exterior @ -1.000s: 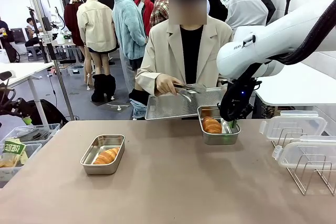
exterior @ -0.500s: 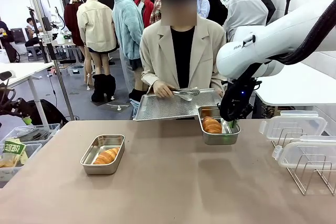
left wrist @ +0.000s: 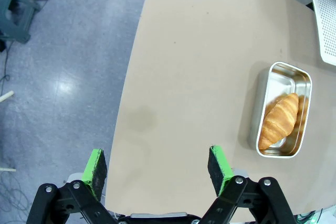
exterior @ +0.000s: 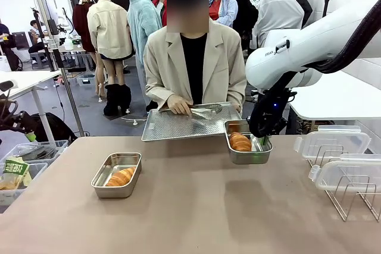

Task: Place the bread in airtight containers.
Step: Once an object is inside an Airtight Container , place the container in the center of the table.

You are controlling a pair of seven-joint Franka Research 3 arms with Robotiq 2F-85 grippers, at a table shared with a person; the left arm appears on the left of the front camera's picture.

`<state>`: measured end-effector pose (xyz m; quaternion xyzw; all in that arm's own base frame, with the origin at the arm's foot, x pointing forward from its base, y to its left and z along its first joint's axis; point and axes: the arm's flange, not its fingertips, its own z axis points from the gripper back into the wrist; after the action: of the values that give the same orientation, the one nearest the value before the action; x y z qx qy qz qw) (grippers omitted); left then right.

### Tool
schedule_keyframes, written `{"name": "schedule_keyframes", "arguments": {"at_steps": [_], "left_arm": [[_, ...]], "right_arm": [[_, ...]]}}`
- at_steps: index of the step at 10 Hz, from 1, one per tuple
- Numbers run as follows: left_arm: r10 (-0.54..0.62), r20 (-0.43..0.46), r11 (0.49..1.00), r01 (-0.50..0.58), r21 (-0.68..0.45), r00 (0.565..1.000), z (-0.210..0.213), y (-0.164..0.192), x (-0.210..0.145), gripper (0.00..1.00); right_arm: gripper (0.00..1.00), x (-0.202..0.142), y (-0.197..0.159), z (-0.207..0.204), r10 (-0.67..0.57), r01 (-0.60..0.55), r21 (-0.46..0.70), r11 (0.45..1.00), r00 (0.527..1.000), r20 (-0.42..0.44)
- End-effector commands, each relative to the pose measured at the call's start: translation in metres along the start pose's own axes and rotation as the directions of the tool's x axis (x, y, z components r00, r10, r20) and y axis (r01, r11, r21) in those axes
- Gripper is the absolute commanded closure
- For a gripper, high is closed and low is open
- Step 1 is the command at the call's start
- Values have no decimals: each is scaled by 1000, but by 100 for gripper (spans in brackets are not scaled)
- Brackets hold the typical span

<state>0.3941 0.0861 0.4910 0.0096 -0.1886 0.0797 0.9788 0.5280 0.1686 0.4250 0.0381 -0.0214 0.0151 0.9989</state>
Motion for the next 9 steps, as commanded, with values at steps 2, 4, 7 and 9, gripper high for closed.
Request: {"name": "schedule_keyframes", "arguments": {"at_steps": [2, 4, 7, 9], "left_arm": [[1, -3, 1000, -1, 0, 1000, 1, 0, 0, 0], [1, -3, 1000, -1, 0, 1000, 1, 0, 0, 0], [1, -3, 1000, -1, 0, 1000, 1, 0, 0, 0], [1, -3, 1000, -1, 0, 1000, 1, 0, 0, 0]], "right_arm": [[100, -2, 0, 0, -2, 2, 4, 1000, 1000, 21], [100, -2, 0, 0, -2, 2, 4, 1000, 1000, 21], [100, -2, 0, 0, -2, 2, 4, 1000, 1000, 21], [100, 0, 0, 0, 0, 0, 0, 1000, 1000, 0]]}}
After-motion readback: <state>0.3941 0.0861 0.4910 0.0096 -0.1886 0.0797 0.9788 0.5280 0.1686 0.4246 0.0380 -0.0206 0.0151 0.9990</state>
